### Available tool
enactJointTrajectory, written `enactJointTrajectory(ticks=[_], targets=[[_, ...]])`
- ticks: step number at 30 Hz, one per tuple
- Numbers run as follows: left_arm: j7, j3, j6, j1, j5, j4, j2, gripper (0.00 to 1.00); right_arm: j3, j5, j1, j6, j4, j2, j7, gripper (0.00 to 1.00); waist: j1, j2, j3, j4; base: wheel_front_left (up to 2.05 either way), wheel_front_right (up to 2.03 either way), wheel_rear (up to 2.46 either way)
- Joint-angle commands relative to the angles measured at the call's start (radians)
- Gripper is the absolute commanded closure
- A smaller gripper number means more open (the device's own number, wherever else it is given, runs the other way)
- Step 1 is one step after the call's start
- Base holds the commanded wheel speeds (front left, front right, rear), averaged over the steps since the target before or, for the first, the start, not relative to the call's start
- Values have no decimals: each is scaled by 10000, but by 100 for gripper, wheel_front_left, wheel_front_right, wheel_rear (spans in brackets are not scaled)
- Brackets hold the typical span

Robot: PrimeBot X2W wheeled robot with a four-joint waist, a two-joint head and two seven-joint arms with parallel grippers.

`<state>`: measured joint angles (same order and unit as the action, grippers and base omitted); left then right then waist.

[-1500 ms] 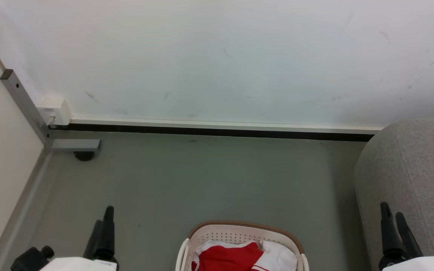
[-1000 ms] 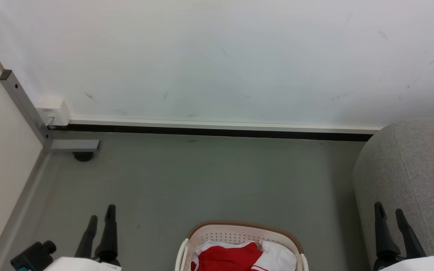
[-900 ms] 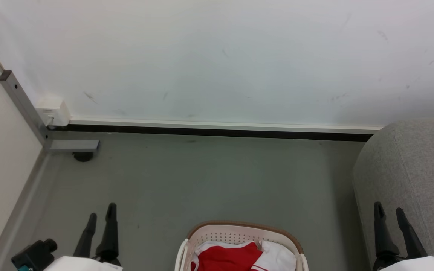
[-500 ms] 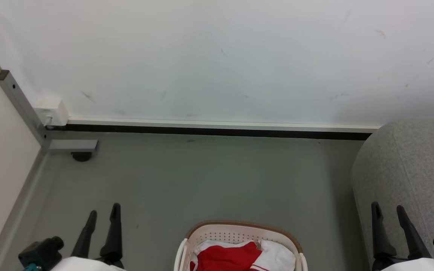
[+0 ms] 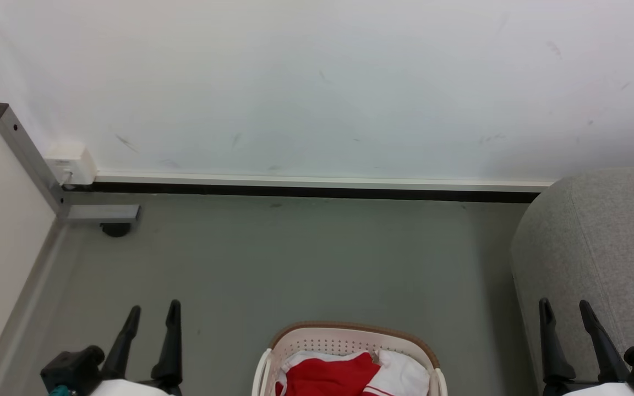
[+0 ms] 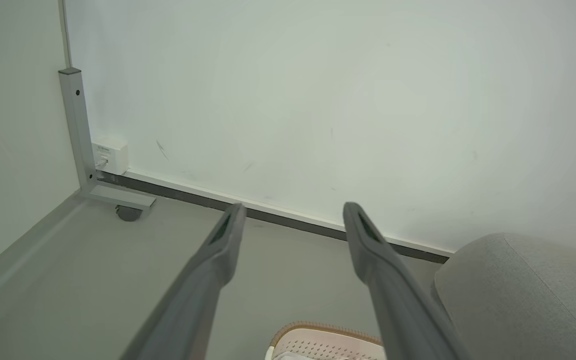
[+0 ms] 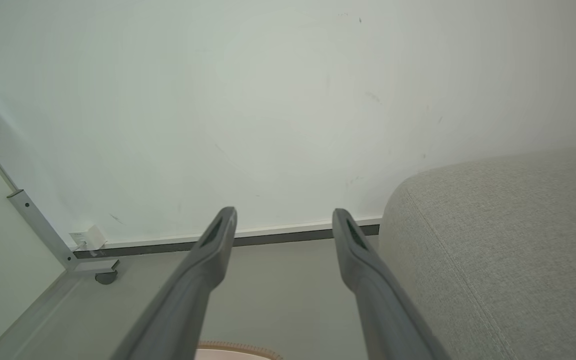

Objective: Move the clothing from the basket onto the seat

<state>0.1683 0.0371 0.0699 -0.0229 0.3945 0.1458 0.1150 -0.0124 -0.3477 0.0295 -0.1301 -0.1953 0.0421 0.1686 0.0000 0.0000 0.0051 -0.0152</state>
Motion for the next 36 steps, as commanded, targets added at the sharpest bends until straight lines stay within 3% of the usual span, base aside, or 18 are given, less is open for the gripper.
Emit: enactJointTrajectory(ticks=[1, 26, 36], targets=[[117, 7, -36, 30, -295, -86, 141, 0, -26, 307, -40, -7, 29, 102, 112, 0, 0, 0, 1, -13, 0, 0, 0], [661, 209, -68, 261, -2408, 56, 229, 0, 69, 1731, -172, -8, -134, 111, 636, 0, 0, 0, 64, -298, 0, 0, 0], [822, 566, 265, -359, -3204, 53, 364, 0, 370, 2272, 405, -9, 236, 111, 820, 0, 0, 0, 970, -1029, 0, 0, 0]])
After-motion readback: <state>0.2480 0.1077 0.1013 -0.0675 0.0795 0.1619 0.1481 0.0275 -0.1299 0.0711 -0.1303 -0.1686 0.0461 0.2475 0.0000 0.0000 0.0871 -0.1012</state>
